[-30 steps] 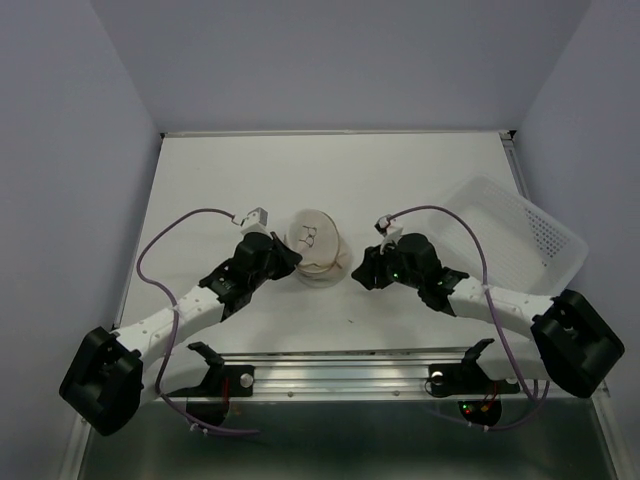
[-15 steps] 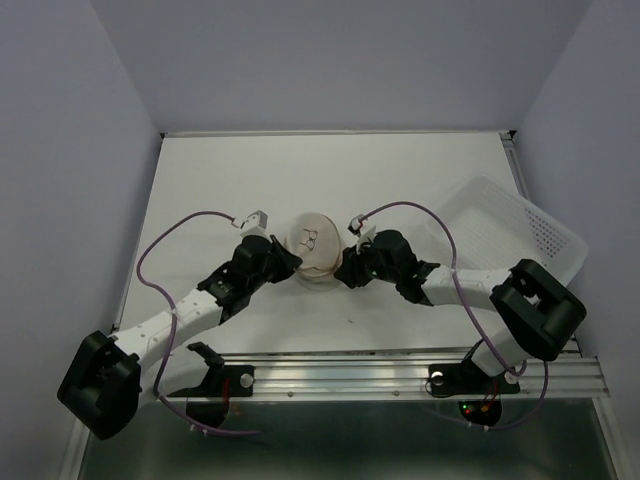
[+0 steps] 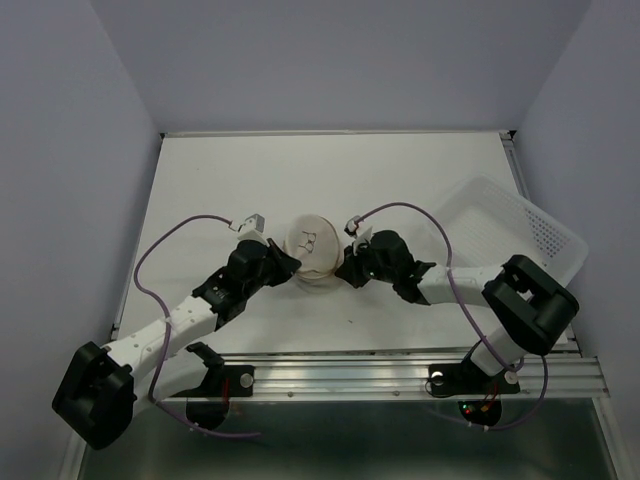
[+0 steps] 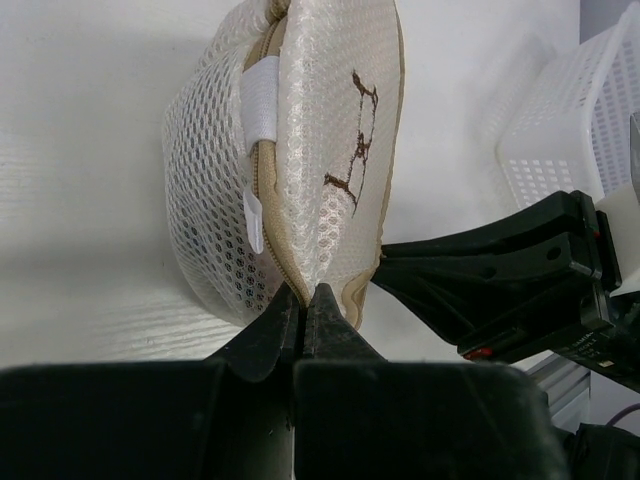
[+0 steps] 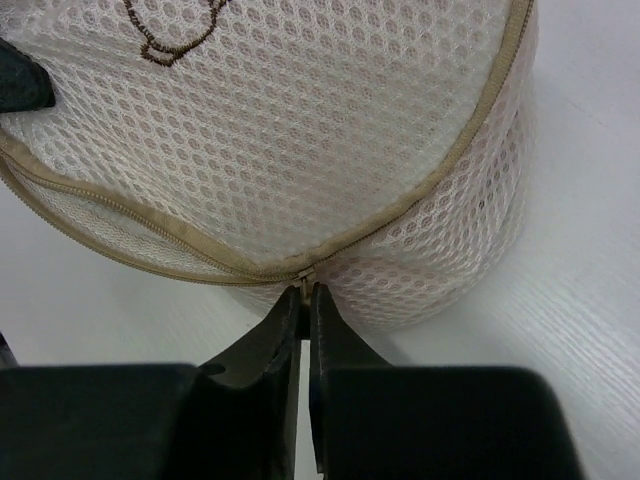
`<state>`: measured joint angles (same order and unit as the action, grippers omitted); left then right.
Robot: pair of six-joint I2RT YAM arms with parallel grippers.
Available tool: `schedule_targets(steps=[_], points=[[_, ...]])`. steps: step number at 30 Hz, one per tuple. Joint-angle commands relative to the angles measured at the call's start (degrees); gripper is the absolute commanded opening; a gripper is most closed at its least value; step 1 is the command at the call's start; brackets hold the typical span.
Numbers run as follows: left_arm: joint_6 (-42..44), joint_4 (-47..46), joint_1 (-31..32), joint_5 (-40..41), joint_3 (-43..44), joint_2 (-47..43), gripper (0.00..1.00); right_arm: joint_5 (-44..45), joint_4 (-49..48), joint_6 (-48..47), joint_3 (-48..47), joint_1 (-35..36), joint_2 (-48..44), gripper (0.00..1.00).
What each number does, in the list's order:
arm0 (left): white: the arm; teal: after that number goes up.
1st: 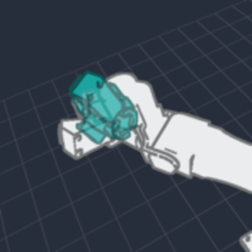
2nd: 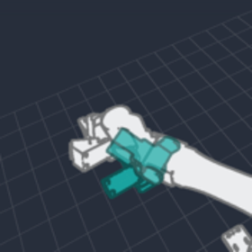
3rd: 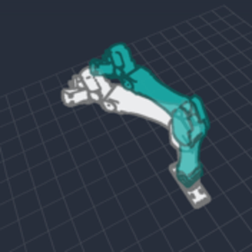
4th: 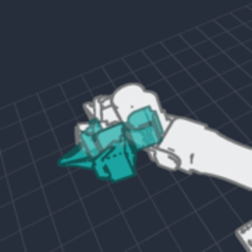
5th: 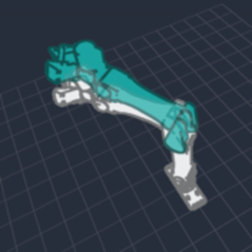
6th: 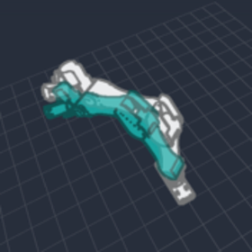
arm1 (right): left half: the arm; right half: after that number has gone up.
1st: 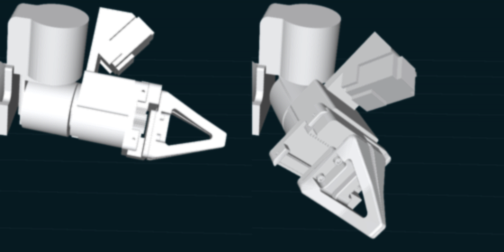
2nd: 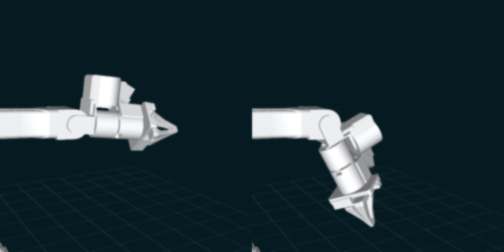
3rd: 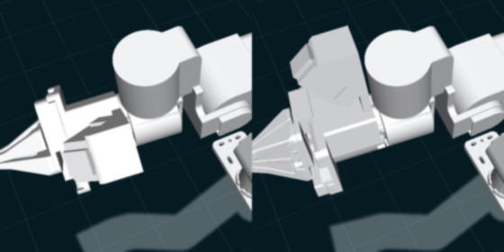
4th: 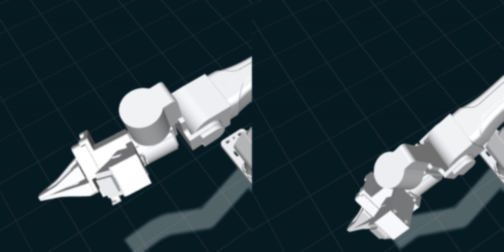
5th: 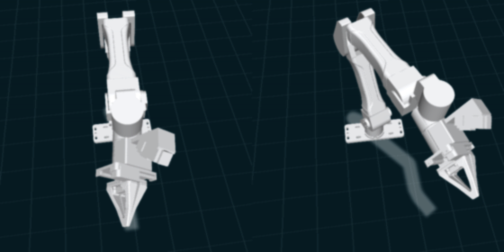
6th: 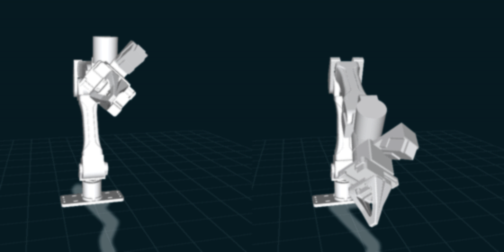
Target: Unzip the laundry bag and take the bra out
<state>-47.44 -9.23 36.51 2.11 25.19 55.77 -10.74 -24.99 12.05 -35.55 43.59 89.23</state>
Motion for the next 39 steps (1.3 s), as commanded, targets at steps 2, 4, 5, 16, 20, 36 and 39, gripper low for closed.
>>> schedule_targets(steps=[2, 4, 5, 16, 20, 36, 39], points=[[1.30, 0.53, -0.21, 0.61, -0.67, -1.36, 0.00, 2.47, -2.53, -0.98, -0.23, 0.26, -3.18, 0.01], [1.38, 0.80, -0.21, 0.97, -1.11, -1.63, 0.00, 6.68, -1.29, -1.07, 0.57, 0.26, -6.60, 0.01], [1.30, 0.80, -0.30, 1.05, -1.37, -1.80, 0.00, 8.27, -0.42, -1.15, 0.83, 0.26, -7.83, 0.01], [0.24, 1.32, -0.74, 2.02, -5.77, -5.05, 0.00, 15.77, 6.36, 1.21, 3.56, -0.26, -16.72, 0.01], [2.00, 1.33, -2.67, 4.13, -4.45, -3.66, 0.00, 14.00, 6.97, 2.36, 5.14, -0.26, -19.18, 0.01], [1.57, -6.59, -4.26, -2.82, 11.82, 10.00, 0.99, 9.69, 6.88, 13.17, 6.02, 1.76, -19.54, 0.01], [-2.38, -6.67, -1.19, -0.27, 7.17, 5.60, 0.99, 9.86, 6.98, 13.17, 5.05, 1.76, -18.66, 0.01]])
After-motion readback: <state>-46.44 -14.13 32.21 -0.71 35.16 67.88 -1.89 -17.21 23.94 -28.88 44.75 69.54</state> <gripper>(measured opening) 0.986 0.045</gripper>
